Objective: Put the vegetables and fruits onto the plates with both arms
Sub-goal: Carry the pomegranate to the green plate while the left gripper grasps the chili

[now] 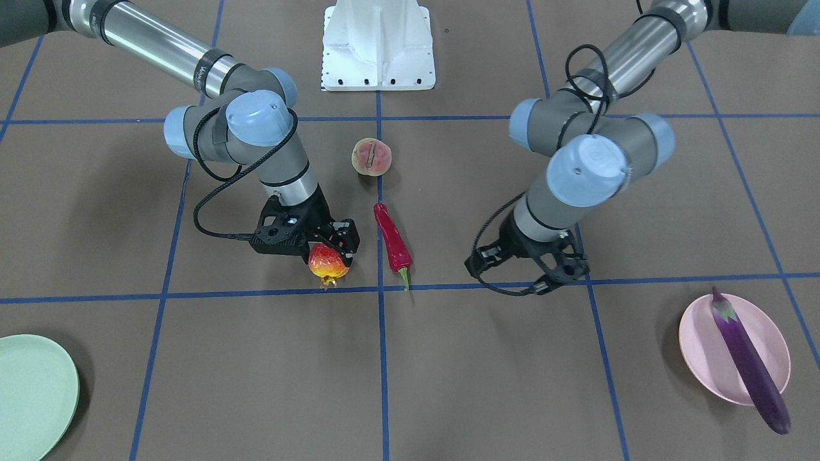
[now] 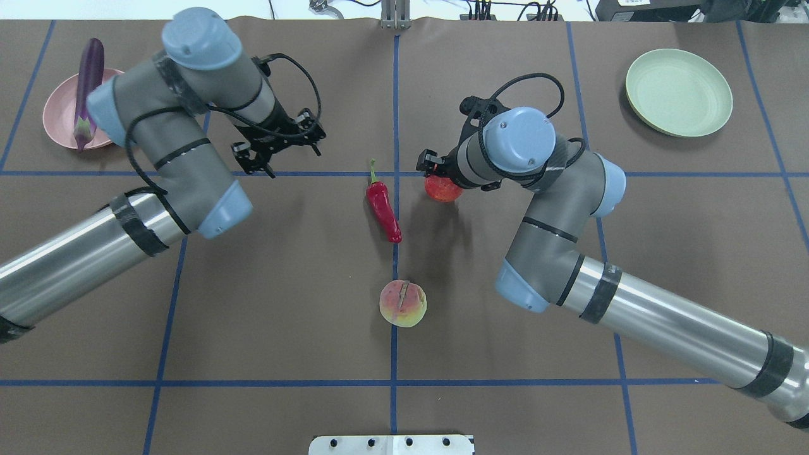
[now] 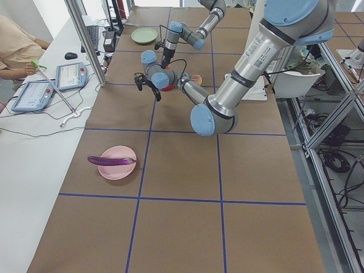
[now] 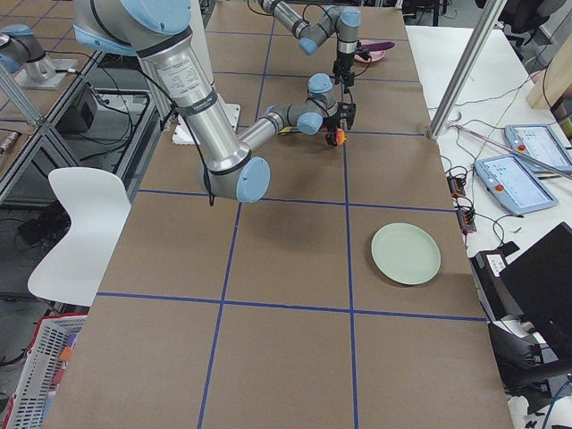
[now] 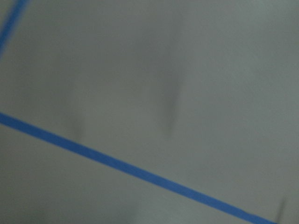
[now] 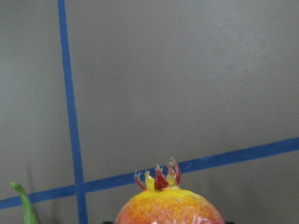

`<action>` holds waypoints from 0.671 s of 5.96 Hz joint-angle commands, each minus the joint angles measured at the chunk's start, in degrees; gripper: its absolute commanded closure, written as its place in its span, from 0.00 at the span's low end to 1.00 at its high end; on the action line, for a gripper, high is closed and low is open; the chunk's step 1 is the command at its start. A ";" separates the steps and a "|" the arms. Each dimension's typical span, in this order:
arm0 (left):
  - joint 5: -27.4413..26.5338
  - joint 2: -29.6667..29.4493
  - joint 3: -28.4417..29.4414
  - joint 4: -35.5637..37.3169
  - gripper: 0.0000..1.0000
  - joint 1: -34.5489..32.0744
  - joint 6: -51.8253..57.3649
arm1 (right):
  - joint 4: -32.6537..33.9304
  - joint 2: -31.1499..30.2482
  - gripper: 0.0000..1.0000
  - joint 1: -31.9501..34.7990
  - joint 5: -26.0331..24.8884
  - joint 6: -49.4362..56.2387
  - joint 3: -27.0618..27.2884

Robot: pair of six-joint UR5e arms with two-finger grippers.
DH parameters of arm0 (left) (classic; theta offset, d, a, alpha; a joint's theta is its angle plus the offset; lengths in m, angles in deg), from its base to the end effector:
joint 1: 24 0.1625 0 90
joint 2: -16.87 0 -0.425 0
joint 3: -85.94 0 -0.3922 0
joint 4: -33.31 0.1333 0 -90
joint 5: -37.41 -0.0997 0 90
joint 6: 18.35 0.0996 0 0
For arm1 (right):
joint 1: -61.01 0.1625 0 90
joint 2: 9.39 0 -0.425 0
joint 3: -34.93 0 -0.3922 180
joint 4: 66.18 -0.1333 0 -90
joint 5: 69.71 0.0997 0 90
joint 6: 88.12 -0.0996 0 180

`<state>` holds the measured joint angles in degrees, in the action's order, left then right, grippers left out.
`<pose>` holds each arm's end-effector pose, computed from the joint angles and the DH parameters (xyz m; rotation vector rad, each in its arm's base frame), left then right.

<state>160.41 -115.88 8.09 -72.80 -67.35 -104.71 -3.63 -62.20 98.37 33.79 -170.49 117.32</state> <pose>0.4949 -0.5759 0.2596 -0.1834 0.9477 -0.4044 -0.5162 -0.5326 0.2765 0.1806 -1.0031 0.3563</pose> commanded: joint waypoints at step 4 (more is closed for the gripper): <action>-7.67 -10.60 8.32 -0.94 0.13 11.62 -11.64 | 0.74 -9.15 1.00 29.93 13.59 27.12 -6.66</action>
<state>153.73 -126.10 15.40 -73.41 -56.61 -115.78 -2.97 -70.75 123.80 48.50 -149.03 114.84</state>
